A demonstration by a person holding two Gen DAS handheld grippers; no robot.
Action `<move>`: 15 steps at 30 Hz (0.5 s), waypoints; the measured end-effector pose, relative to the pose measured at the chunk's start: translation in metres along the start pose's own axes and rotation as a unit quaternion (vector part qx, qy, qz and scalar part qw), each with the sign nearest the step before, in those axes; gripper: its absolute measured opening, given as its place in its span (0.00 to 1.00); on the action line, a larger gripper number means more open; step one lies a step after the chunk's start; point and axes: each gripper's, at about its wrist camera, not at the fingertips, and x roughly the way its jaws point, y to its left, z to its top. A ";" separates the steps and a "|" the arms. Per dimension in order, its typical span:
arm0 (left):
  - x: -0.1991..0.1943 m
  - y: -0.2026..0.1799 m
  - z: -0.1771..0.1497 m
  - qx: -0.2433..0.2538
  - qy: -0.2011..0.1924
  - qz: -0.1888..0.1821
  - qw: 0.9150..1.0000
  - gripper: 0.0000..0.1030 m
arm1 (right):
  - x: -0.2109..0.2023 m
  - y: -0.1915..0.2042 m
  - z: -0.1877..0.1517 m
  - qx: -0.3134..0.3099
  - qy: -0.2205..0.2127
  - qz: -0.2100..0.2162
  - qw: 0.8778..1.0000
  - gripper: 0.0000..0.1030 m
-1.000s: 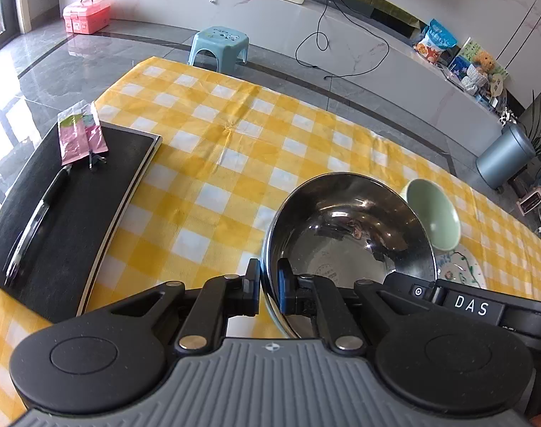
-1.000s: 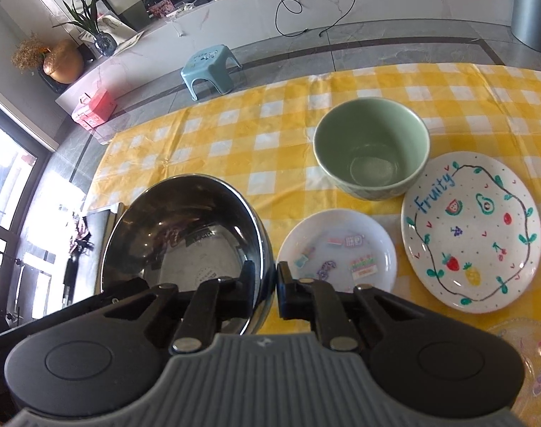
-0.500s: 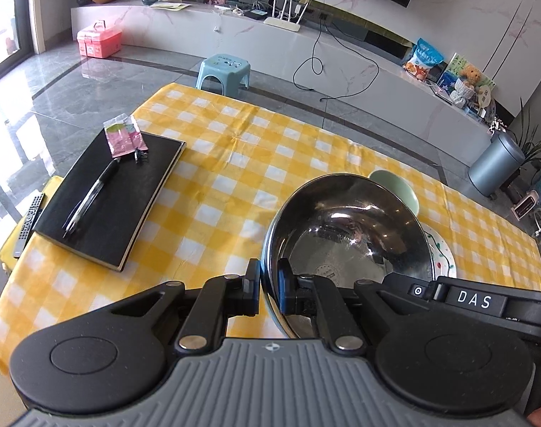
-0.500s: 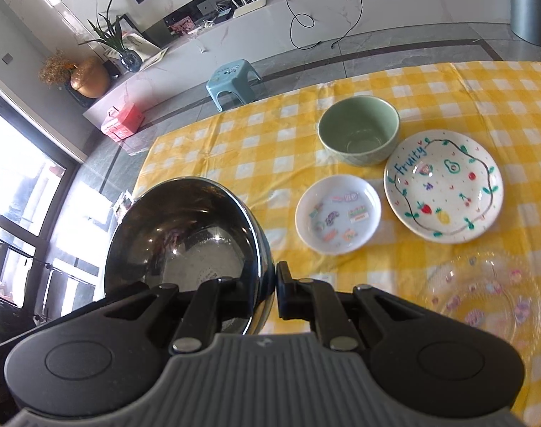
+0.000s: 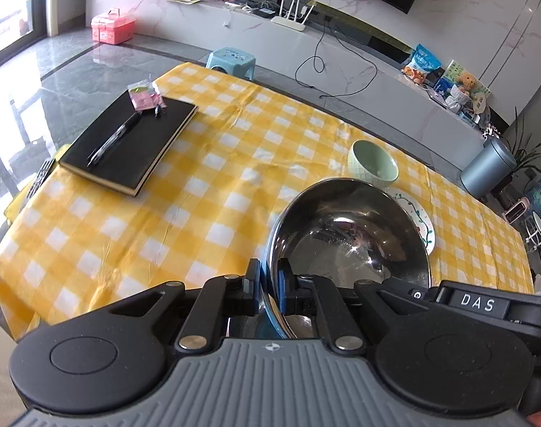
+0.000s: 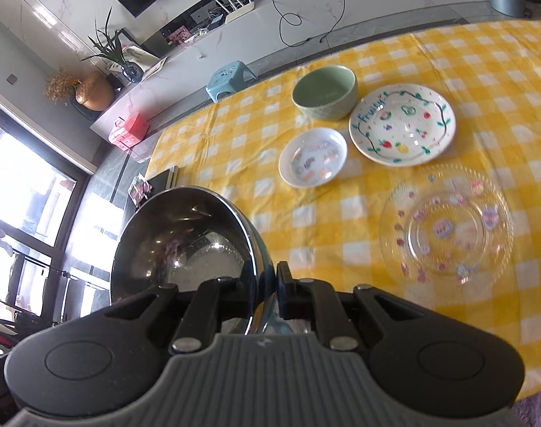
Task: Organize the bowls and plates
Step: 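Lower the orange-bottomed bowl into the blue-bottomed steel bowl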
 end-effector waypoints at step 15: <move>0.008 0.022 -0.035 -0.046 0.040 0.001 0.998 0.10 | 0.014 -0.014 -0.035 -0.004 0.051 -0.011 0.999 0.10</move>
